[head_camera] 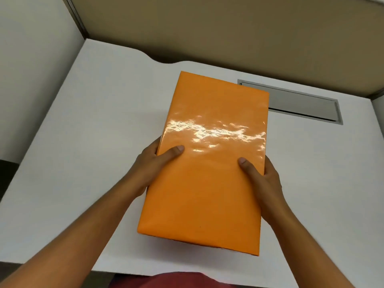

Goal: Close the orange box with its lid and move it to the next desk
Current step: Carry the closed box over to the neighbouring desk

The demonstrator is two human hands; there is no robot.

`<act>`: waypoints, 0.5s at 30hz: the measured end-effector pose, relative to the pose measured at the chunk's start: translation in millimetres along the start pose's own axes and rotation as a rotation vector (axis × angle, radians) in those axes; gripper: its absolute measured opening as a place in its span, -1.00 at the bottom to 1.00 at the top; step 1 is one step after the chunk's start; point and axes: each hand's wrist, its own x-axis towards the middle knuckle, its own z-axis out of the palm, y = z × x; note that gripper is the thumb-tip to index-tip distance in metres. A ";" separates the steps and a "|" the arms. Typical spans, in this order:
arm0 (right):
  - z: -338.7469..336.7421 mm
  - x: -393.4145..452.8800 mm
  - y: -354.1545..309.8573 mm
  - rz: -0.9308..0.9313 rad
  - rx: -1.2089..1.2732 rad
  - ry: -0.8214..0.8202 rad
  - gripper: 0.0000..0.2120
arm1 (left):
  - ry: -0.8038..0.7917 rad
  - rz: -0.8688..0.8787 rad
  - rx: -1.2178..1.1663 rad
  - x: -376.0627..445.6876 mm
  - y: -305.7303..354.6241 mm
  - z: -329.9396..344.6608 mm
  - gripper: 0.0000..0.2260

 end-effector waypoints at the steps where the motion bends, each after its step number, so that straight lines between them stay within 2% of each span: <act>1: 17.6 2.9 -8.8 -0.010 0.014 0.002 -0.31 | -0.001 0.016 0.003 6.1 7.5 -18.3 -0.41; 3: 30.9 13.1 -14.1 -0.017 0.033 -0.001 -0.36 | 0.001 0.029 0.047 17.6 21.4 -29.8 -0.47; 5: 69.3 20.6 -27.1 -0.020 0.045 -0.030 -0.40 | 0.023 0.056 0.081 25.1 33.7 -69.6 -0.48; 8: 132.2 33.0 -56.5 -0.056 0.053 -0.078 -0.31 | 0.076 0.074 0.105 38.9 49.7 -136.7 -0.48; 13: 213.9 53.7 -84.0 -0.085 0.036 -0.168 -0.44 | 0.128 0.045 0.068 57.7 50.5 -214.6 -0.46; 15: 236.1 58.2 -87.3 -0.092 0.038 -0.185 -0.41 | 0.127 0.027 0.035 64.2 44.8 -235.2 -0.46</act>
